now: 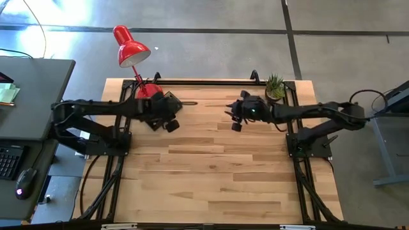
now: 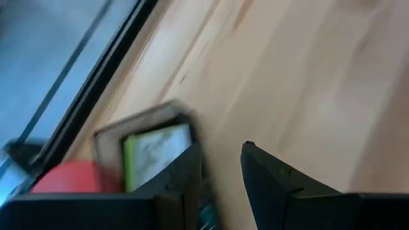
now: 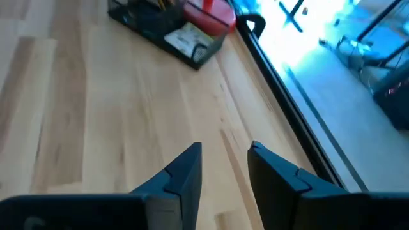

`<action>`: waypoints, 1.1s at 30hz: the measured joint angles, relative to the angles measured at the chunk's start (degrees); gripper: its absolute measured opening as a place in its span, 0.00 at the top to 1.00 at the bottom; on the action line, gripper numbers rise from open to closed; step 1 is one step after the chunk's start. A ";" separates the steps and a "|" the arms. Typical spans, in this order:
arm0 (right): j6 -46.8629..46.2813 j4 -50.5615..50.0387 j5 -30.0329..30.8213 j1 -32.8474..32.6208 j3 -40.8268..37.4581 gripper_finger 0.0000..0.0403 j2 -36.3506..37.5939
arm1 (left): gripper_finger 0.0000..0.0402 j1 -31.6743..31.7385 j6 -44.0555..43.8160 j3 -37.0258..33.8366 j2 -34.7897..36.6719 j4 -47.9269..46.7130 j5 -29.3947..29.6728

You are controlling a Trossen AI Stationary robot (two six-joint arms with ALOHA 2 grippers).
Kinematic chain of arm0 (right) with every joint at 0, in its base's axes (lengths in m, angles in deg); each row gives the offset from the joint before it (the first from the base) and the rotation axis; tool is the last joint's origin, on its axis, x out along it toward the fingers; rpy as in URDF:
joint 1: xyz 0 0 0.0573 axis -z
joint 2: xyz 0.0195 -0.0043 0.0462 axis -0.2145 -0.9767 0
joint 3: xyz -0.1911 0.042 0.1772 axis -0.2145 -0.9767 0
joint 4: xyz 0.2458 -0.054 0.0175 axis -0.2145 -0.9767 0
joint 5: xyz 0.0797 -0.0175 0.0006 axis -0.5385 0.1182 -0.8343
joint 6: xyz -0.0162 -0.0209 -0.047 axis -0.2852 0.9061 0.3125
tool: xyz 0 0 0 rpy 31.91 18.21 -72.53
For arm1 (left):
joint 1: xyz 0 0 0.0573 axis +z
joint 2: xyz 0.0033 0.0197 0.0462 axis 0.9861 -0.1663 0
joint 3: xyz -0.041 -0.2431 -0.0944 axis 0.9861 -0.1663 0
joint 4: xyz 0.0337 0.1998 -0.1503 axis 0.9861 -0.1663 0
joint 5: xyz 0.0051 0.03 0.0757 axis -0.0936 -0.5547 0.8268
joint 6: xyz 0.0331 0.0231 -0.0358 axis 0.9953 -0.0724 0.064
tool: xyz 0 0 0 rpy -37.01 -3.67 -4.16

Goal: Pick and place office supplies into organizer
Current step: Adjust the green sticky notes in the desk organizer

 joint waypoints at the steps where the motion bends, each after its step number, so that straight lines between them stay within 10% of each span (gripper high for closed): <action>1: 0.00 2.11 -0.23 -0.35 -1.58 0.71 0.84 | 0.76 1.19 0.28 1.68 -1.58 -2.71 0.01; 20: 7.53 11.10 -3.78 -2.02 -6.99 0.71 3.24 | 0.76 12.95 8.35 14.78 -25.67 -13.81 -1.39; 33: 8.44 12.94 -6.34 -0.51 -7.01 0.71 3.22 | 0.76 13.34 7.86 14.80 -28.59 -11.43 -2.01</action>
